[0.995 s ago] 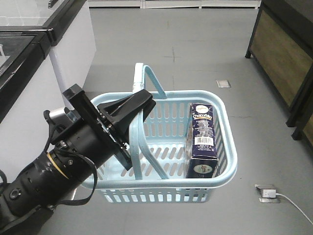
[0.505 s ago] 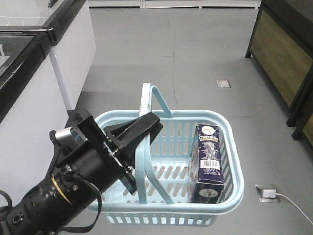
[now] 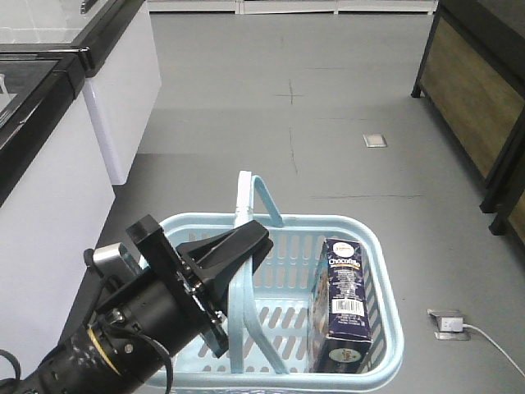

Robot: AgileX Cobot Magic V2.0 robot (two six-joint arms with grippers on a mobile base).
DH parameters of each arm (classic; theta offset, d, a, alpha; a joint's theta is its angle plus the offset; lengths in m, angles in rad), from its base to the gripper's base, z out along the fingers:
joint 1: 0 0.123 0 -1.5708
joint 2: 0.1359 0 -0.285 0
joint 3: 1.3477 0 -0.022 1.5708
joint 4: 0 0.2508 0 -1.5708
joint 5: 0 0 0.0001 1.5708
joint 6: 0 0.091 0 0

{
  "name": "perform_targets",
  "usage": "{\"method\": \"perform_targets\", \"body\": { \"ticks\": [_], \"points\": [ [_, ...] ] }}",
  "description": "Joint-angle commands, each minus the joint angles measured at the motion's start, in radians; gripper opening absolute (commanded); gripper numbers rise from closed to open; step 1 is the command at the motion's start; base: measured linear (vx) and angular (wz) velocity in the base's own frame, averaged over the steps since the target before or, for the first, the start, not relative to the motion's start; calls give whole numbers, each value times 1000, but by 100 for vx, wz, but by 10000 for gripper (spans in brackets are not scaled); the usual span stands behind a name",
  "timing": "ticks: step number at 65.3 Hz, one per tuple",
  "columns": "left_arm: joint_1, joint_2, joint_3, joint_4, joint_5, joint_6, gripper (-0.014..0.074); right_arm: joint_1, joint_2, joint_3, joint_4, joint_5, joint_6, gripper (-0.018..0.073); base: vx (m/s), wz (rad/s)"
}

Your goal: Left arm holds basket, right arm returns cookies

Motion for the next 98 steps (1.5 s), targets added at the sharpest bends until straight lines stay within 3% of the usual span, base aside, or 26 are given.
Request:
{"method": "perform_targets", "body": {
  "ticks": [1, 98],
  "points": [
    [-24, -43, -26, -34, -289, 17, -3, -7, -12, 18, -8, -72, -2, -6, 0, 0],
    [-32, -41, -26, -57, -287, 17, -3, -7, -12, 18, -8, -72, -2, -6, 0, 0]
  ]
}}
